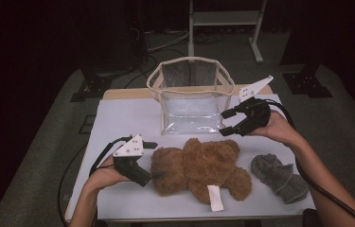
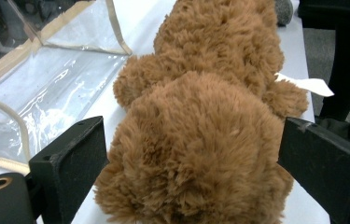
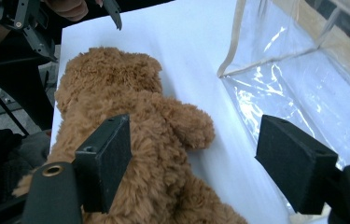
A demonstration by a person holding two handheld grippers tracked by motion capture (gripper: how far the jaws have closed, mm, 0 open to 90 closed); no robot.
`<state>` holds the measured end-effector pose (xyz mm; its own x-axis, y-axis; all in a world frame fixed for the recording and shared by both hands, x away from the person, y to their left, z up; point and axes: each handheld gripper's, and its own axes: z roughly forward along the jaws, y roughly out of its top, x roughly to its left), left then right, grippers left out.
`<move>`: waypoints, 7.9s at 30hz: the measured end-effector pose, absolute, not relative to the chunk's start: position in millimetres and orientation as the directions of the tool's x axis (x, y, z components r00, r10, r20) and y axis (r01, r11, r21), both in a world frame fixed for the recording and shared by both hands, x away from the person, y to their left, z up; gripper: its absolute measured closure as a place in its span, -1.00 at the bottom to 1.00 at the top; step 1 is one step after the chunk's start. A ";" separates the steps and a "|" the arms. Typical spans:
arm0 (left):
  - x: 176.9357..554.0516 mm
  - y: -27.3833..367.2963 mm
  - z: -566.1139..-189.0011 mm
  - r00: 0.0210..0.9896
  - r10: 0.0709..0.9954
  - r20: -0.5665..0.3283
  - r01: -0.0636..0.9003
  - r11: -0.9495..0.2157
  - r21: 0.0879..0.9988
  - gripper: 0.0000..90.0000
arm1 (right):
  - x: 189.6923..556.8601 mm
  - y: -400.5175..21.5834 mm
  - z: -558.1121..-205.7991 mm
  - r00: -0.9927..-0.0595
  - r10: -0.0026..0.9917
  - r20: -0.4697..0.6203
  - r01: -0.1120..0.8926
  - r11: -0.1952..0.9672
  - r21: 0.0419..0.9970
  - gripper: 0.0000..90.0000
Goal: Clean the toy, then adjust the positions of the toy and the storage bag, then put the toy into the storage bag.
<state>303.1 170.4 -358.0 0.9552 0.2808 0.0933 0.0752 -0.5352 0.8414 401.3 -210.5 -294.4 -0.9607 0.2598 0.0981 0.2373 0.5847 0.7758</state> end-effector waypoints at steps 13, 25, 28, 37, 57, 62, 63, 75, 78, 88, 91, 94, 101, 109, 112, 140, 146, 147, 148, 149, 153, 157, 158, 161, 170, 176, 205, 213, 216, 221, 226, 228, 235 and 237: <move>303.4 176.6 -356.4 0.952 0.291 0.097 0.079 -0.537 0.840 -0.84 | 409.4 -196.1 -291.1 -0.967 0.240 0.091 0.222 0.606 0.764 -0.44; 303.6 180.0 -356.8 0.951 0.295 0.093 0.085 -0.538 0.839 -0.84 | 414.6 -177.8 -285.9 -0.975 0.210 0.073 0.193 0.640 0.744 -0.44; 302.9 180.2 -357.2 0.952 0.293 0.087 0.089 -0.538 0.838 -0.84 | 417.4 -171.7 -281.7 -0.979 0.194 0.067 0.179 0.650 0.739 -0.44; 301.0 181.0 -357.7 0.951 0.296 0.083 0.097 -0.545 0.833 -0.84 | 425.1 -159.3 -269.9 -0.984 0.169 0.057 0.156 0.660 0.735 -0.44; 301.4 181.8 -359.1 0.949 0.304 0.081 0.101 -0.539 0.836 -0.84 | 448.1 -140.7 -250.9 -0.987 0.159 0.017 0.127 0.714 0.688 -0.42; 301.4 183.5 -358.9 0.949 0.306 0.080 0.105 -0.541 0.834 -0.84 | 457.0 -135.4 -244.9 -0.987 0.160 0.003 0.119 0.724 0.680 -0.42; 301.4 183.5 -358.9 0.949 0.306 0.080 0.105 -0.541 0.834 -0.84 | 457.0 -135.4 -244.9 -0.987 0.160 0.003 0.119 0.724 0.680 -0.42; 301.4 187.3 -357.9 0.946 0.316 0.080 0.110 -0.539 0.835 -0.84 | 480.2 -120.3 -236.4 -0.986 0.165 -0.021 0.111 0.742 0.661 -0.42; 301.2 188.3 -357.1 0.944 0.318 0.082 0.108 -0.536 0.837 -0.84 | 486.0 -117.5 -236.4 -0.985 0.169 -0.024 0.112 0.745 0.657 -0.42; 300.8 190.6 -357.6 0.943 0.323 0.078 0.113 -0.533 0.839 -0.84 | 508.6 -110.2 -251.7 -0.983 0.183 -0.009 0.134 0.754 0.643 -0.36; 300.4 191.2 -357.6 0.943 0.323 0.077 0.113 -0.532 0.839 -0.84 | 513.1 -109.5 -256.7 -0.982 0.190 -0.007 0.142 0.757 0.638 -0.27; 299.9 191.7 -357.0 0.943 0.323 0.078 0.113 -0.533 0.839 -0.84 | 516.2 -110.1 -261.3 -0.981 0.191 -0.016 0.138 0.758 0.638 -0.07; 299.7 191.8 -357.6 0.942 0.324 0.085 0.112 -0.544 0.832 -0.84 | 517.2 -111.7 -267.7 -0.983 0.183 -0.019 0.133 0.778 0.614 0.64; 298.6 191.9 -356.4 0.942 0.324 0.087 0.111 -0.544 0.832 -0.84 | 510.7 -109.1 -266.4 -0.987 0.159 -0.019 0.118 0.803 0.585 0.93; 298.6 193.0 -355.9 0.941 0.327 0.088 0.110 -0.542 0.833 -0.84 | 506.2 -108.3 -266.7 -0.989 0.150 -0.015 0.114 0.807 0.579 0.93; 296.6 192.6 -354.0 0.943 0.321 0.091 0.105 -0.544 0.832 -0.84 | 436.3 -113.7 -262.0 -0.997 0.080 -0.009 0.061 0.818 0.572 0.93; 296.9 192.3 -354.2 0.943 0.319 0.093 0.104 -0.550 0.828 -0.84 | 432.2 -109.6 -262.0 -0.997 0.082 -0.009 0.062 0.821 0.568 0.93; 296.7 192.5 -354.1 0.943 0.320 0.094 0.104 -0.550 0.829 -0.84 | 432.1 -109.2 -262.2 -0.997 0.075 -0.012 0.055 0.820 0.570 0.93; 296.7 192.8 -354.0 0.943 0.319 0.096 0.102 -0.550 0.829 -0.84 | 431.2 -108.7 -262.2 -0.997 0.075 -0.014 0.054 0.820 0.570 0.93; 296.5 193.0 -353.9 0.943 0.319 0.096 0.101 -0.549 0.830 -0.84 | 430.8 -108.6 -262.3 -0.997 0.076 -0.018 0.053 0.821 0.569 0.93; 295.6 193.3 -353.4 0.942 0.321 0.093 0.103 -0.543 0.833 -0.84 | 432.4 -111.8 -263.3 -0.994 0.106 -0.003 0.084 0.810 0.580 0.74; 296.0 194.3 -353.8 0.942 0.321 0.094 0.102 -0.545 0.832 -0.84 | 430.6 -116.9 -259.4 -0.992 0.124 0.016 0.108 0.785 0.611 0.40; 296.2 194.5 -353.9 0.942 0.322 0.095 0.102 -0.545 0.832 -0.84 | 428.9 -118.2 -257.7 -0.991 0.130 0.006 0.106 0.778 0.619 0.29; 296.7 194.5 -354.2 0.942 0.322 0.096 0.103 -0.548 0.830 -0.84 | 423.5 -121.9 -251.9 -0.991 0.130 0.011 0.107 0.761 0.639 0.18; 296.8 194.8 -355.3 0.942 0.322 0.097 0.103 -0.552 0.827 -0.84 | 400.8 -129.0 -237.2 -0.993 0.118 -0.022 0.071 0.724 0.686 -0.17; 297.1 199.5 -354.1 0.936 0.338 0.094 0.113 -0.543 0.832 -0.84 | 372.4 -129.2 -239.6 -0.997 0.061 -0.045 0.012 0.714 0.700 -0.29; 297.8 204.6 -354.9 0.934 0.346 0.089 0.121 -0.541 0.832 -0.84 | 347.6 -103.9 -330.4 -1.000 0.007 0.006 0.009 0.847 0.531 -0.55; 298.6 206.2 -355.7 0.933 0.350 0.086 0.126 -0.540 0.832 -0.84 | 347.3 -107.8 -342.4 -1.000 0.019 -0.012 0.009 0.851 0.525 -0.59; 298.3 206.6 -355.6 0.933 0.351 0.084 0.129 -0.541 0.831 -0.84 | 347.4 -108.7 -345.6 -1.000 0.023 -0.008 0.015 0.850 0.527 -0.60; 298.1 206.7 -356.0 0.933 0.350 0.083 0.131 -0.545 0.828 -0.84 | 349.7 -111.9 -353.3 -0.999 0.046 0.017 0.048 0.854 0.518 -0.65; 298.4 206.8 -356.3 0.933 0.352 0.081 0.133 -0.543 0.829 -0.84 | 348.2 -115.8 -363.6 -0.997 0.066 0.031 0.072 0.845 0.530 -0.70; 298.4 206.3 -356.6 0.933 0.351 0.083 0.132 -0.545 0.828 -0.84 | 346.7 -115.7 -363.9 -0.997 0.065 0.030 0.071 0.846 0.529 -0.71; 296.9 205.2 -354.6 0.933 0.348 0.087 0.125 -0.542 0.831 -0.84 | 341.4 -112.5 -370.3 -0.998 0.060 -0.006 0.048 0.848 0.527 -0.74; 297.0 205.4 -355.0 0.933 0.348 0.088 0.124 -0.543 0.830 -0.84 | 341.8 -113.0 -371.9 -0.998 0.063 -0.007 0.050 0.844 0.534 -0.73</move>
<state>297.0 205.4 -355.0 0.9332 0.3484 0.0884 0.1241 -0.5431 0.8305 341.8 -113.0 -371.9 -0.9980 0.0635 -0.0072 0.0499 0.8442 0.5337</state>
